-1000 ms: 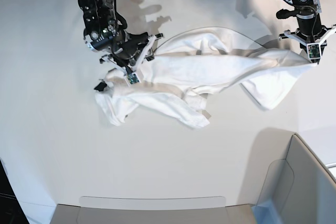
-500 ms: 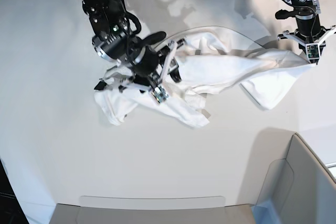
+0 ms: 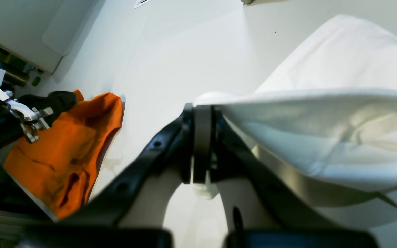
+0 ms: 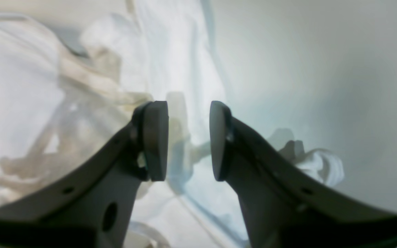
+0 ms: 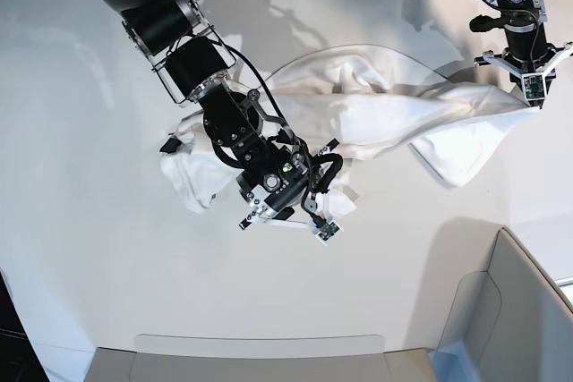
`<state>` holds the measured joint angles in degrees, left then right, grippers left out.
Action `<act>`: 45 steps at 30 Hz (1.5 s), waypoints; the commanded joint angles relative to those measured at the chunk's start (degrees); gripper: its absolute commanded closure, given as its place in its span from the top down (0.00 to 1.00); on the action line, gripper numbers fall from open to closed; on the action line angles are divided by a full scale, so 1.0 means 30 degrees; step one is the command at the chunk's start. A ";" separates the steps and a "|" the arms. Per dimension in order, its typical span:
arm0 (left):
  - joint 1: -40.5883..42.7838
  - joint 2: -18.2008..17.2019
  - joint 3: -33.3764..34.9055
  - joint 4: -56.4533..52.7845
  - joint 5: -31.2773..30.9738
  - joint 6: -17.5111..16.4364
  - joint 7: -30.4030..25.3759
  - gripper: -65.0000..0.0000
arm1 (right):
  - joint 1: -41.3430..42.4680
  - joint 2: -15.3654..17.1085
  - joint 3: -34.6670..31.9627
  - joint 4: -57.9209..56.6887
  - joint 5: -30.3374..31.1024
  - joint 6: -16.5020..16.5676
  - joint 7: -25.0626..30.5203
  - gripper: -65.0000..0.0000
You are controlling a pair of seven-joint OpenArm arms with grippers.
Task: Layout the t-shirt on the table in an organized manner, then fold the t-shirt properly
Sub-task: 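Grasp the shirt fabric with the right gripper and pull it open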
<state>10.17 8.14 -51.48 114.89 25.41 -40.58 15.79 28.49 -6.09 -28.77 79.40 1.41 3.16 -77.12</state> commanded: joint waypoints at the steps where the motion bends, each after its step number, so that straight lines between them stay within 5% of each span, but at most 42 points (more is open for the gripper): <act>1: -0.0095 -0.0003 0.0004 0.0311 -0.0220 0.0192 -0.0473 0.00 | 0.0628 -0.0242 0.0082 -0.0135 -0.0045 -0.0012 0.0198 0.30; 13: -0.0095 -0.0003 0.0033 0.0311 -0.0220 0.0192 -0.0385 0.00 | 0.0100 -0.0242 -0.0006 -0.1513 0.0043 0.0134 0.1898 0.30; 24: -0.0095 -0.0003 0.0033 0.0311 -0.0191 0.0192 -0.0385 0.00 | 0.0042 -0.0711 -0.2262 -0.0077 -0.0045 0.0193 0.1048 0.30; 33: -0.0095 -0.0003 0.0033 0.0311 -0.0191 0.0192 -0.0355 0.00 | -0.0076 -0.0623 -0.2291 -0.0809 -0.0074 -0.1390 0.1458 0.30; 45: -0.0095 -0.0003 0.0473 0.0282 -0.0191 0.0192 -0.0355 0.00 | 0.0012 -0.0271 -0.2262 -0.2304 -0.0104 -0.1566 0.1605 0.30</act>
<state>10.07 8.14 -50.19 114.89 25.41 -40.58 16.21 26.85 -6.20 -35.81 71.46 1.28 -1.23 -72.99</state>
